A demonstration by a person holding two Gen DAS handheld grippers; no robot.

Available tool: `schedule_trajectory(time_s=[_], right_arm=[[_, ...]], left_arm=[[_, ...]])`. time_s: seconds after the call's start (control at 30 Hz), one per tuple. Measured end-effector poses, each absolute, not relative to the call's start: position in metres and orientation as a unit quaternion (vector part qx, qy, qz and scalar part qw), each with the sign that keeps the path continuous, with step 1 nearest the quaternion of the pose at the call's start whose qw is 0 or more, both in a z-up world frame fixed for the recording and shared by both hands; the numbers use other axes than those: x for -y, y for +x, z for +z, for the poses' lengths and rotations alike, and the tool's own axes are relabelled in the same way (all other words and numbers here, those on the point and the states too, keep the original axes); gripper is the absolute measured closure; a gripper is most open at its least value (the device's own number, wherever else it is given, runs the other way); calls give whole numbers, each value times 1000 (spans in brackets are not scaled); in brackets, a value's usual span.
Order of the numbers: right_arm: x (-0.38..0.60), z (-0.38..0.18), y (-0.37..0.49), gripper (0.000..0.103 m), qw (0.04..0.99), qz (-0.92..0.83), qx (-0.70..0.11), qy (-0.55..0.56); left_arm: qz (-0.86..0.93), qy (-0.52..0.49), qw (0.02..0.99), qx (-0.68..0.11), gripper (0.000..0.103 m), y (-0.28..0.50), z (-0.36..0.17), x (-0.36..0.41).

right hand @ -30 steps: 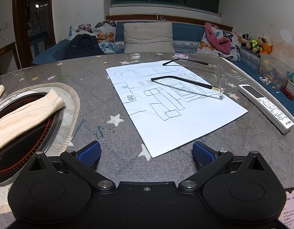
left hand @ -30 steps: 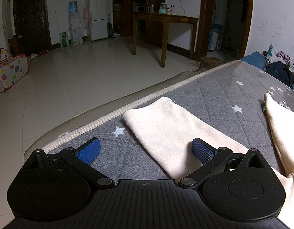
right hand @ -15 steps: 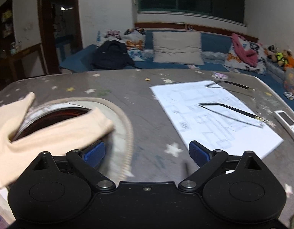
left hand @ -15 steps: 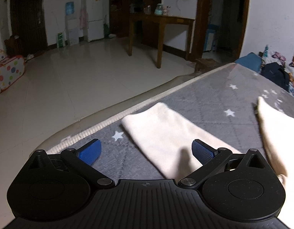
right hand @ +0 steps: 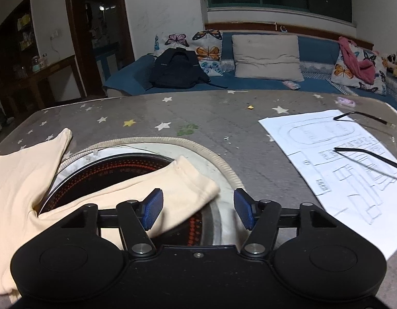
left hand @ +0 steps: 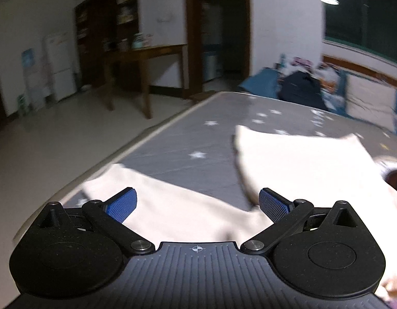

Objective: Fold clothes
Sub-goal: 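Grasp the cream sweatshirt sleeve with the right gripper and lift it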

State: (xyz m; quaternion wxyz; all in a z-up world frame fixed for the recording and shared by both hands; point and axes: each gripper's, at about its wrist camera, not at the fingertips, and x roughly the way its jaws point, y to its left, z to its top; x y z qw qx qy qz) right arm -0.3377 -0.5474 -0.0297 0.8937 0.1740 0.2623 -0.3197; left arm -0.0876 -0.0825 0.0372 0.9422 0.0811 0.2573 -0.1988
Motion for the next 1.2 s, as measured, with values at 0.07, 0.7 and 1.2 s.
schedule_trajectory(time_s=[0.07, 0.7, 1.2], right_arm=[[549, -32, -334, 44, 892, -319, -262, 181], [555, -40, -318, 93, 893, -330, -257, 165], [505, 35, -325, 96, 937, -248, -174, 171]], left_arm=[[-215, 90, 938, -255, 0, -95, 38, 96], [-309, 137, 902, -269, 0, -130, 19, 169], [-285, 110, 916, -260, 0, -123, 31, 136]])
